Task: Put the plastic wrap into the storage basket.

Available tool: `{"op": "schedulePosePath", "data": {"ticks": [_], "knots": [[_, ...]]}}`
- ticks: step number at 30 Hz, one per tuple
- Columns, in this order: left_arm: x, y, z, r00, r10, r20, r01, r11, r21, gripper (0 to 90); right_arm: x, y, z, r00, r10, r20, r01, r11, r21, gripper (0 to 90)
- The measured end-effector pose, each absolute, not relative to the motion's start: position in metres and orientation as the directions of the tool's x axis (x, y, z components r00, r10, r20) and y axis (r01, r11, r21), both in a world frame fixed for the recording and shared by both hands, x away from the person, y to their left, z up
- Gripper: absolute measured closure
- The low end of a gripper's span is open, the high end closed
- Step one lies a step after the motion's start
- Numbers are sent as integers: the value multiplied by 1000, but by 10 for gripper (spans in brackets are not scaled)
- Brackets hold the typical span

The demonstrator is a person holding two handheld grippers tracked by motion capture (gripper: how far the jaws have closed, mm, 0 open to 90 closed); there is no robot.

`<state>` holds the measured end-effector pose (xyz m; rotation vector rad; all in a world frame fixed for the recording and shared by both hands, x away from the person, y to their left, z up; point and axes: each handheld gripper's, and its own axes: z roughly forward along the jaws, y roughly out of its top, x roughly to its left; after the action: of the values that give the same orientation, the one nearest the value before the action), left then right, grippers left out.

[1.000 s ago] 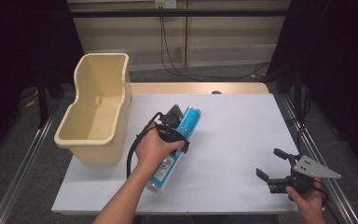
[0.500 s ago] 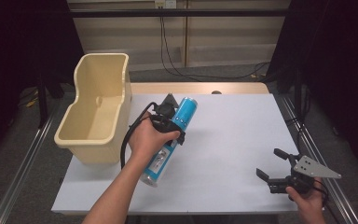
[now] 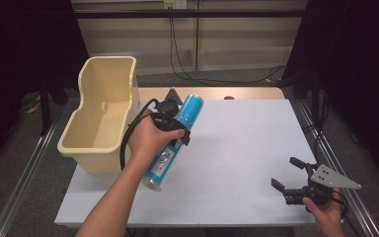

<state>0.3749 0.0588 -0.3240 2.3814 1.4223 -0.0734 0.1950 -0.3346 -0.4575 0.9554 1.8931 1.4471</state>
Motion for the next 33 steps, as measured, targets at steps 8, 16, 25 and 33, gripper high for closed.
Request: {"op": "schedulePosePath", "data": {"ticks": [8, 16, 25, 33], "knots": [[378, 65, -312, 483, 845, -229, 863, -417, 283, 321, 195, -334, -457, -584, 811, -11, 199, 156, 968, 17], [380, 75, -300, 474, 850, -230, 868, -407, 286, 321, 195, -335, -458, -584, 811, -17, 198, 162, 967, 17], [384, 88, -287, 451, 864, -223, 878, -385, 285, 321, 195, -335, -458, -585, 811, -15, 201, 163, 966, 17], [385, 96, -278, 436, 874, -217, 883, -369, 290, 321, 195, -334, -458, -585, 811, -15, 201, 163, 966, 17]]}}
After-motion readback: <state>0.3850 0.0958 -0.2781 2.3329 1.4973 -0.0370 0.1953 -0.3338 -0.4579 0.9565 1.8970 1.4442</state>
